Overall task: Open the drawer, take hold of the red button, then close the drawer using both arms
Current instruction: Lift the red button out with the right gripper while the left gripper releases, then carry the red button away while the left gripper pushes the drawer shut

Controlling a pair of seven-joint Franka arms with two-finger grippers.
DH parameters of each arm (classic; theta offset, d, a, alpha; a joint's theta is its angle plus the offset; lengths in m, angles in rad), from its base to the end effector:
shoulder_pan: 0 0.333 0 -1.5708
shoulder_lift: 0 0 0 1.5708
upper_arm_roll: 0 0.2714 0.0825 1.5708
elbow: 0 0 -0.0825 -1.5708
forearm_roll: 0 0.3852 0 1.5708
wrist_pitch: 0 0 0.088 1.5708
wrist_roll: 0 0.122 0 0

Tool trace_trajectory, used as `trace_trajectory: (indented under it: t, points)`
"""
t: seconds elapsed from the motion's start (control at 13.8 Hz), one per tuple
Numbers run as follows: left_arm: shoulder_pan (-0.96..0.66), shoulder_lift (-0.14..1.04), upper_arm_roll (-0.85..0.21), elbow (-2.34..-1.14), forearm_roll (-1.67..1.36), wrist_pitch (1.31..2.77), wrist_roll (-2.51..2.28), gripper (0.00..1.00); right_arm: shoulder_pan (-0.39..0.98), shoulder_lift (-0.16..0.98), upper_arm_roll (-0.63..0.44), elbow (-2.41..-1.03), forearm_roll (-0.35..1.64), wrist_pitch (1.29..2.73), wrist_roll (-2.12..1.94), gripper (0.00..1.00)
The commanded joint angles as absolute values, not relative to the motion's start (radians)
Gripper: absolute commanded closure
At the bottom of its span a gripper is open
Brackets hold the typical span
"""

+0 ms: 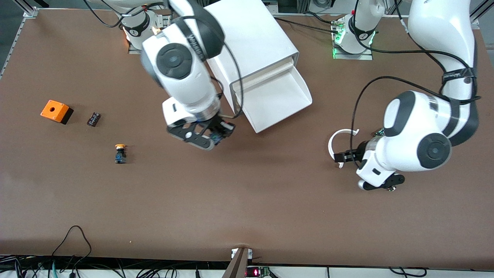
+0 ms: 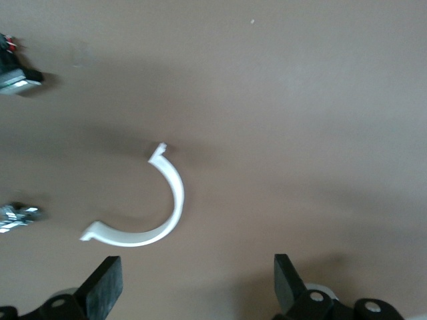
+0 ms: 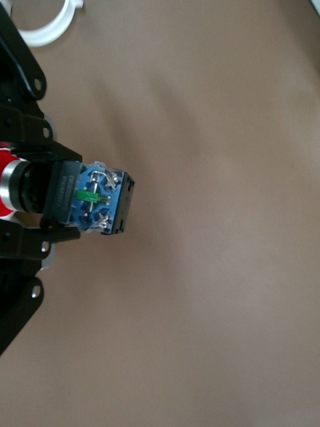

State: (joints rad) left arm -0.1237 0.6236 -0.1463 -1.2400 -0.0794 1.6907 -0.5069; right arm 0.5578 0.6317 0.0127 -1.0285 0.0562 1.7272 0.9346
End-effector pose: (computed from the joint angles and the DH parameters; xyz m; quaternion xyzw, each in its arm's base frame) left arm 0.6619 -0.1722 0.3422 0.9839 0.1352 -0.1079 0.0449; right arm 0.5989 0.3885 0.4355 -0.9816 0.1856 -0.0029 0.0460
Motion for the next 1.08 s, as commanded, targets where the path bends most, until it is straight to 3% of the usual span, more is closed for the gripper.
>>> trace_trajectory:
  t: [0.0,0.22,0.43,0.72,1.01]
  points:
    - [-0.127,0.545,-0.155,-1.432,-0.060,1.837,-0.583,0.00,0.487,0.621,0.028,-1.046,0.071,1.666,0.725,1.00]
    - [-0.207,0.463,-0.158,-1.624,-0.058,1.965,-0.768,0.00,0.410,0.614,0.026,-1.097,0.071,1.663,0.513,1.00]
    - [-0.306,0.460,-0.158,-1.707,-0.025,1.988,-0.923,0.00,0.339,0.611,0.026,-1.163,0.071,1.696,0.314,1.00]
    - [-0.334,0.457,-0.173,-1.735,-0.023,1.994,-0.946,0.00,0.264,0.597,0.023,-1.287,0.069,1.804,0.145,1.00]
    - [-0.330,0.454,-0.267,-1.738,-0.025,1.953,-0.937,0.00,0.219,0.537,-0.011,-1.530,0.069,2.042,-0.036,1.00]
